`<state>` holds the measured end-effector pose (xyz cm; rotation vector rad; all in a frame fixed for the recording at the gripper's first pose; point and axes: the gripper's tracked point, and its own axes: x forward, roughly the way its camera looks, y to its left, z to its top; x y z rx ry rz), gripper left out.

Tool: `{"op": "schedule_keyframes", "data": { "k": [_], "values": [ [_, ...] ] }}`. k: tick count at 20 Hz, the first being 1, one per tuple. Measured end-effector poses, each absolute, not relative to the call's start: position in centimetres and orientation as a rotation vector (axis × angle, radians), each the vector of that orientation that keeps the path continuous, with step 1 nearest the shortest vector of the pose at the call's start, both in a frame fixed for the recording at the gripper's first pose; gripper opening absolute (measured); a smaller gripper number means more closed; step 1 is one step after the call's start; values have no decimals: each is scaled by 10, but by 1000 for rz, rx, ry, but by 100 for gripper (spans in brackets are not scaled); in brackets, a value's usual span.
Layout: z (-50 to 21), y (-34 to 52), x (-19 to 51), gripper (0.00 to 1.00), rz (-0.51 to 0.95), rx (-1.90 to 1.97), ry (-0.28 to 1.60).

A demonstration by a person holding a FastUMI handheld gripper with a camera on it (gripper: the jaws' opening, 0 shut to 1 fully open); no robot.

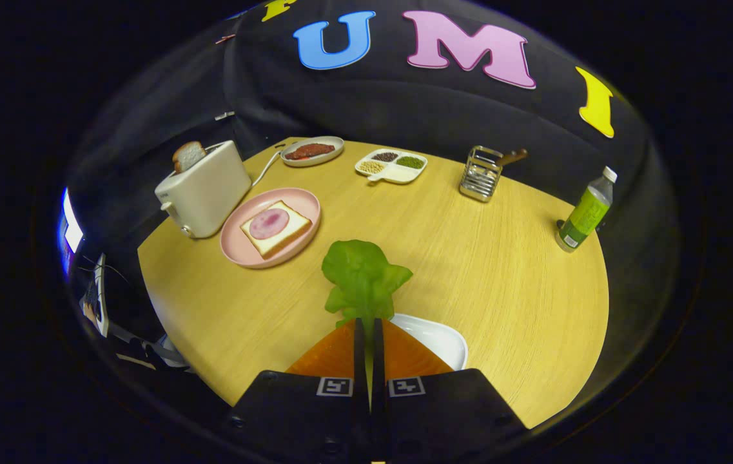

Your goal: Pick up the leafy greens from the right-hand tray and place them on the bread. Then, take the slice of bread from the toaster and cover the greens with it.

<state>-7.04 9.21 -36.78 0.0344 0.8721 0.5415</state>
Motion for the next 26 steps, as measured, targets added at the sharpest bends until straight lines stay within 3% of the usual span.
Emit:
{"op": "schedule_keyframes", "data": {
  "k": [9, 20, 21, 25, 26],
  "values": [
    [-315, 235, -31, 5, 665, 77, 800],
    [-361, 321, 11, 6, 646, 80, 894],
    [-367, 321, 15, 12, 626, 70, 903],
    [-383, 321, 24, 70, 583, 30, 902],
    [-379, 321, 24, 70, 578, 30, 891]
  ]
}}
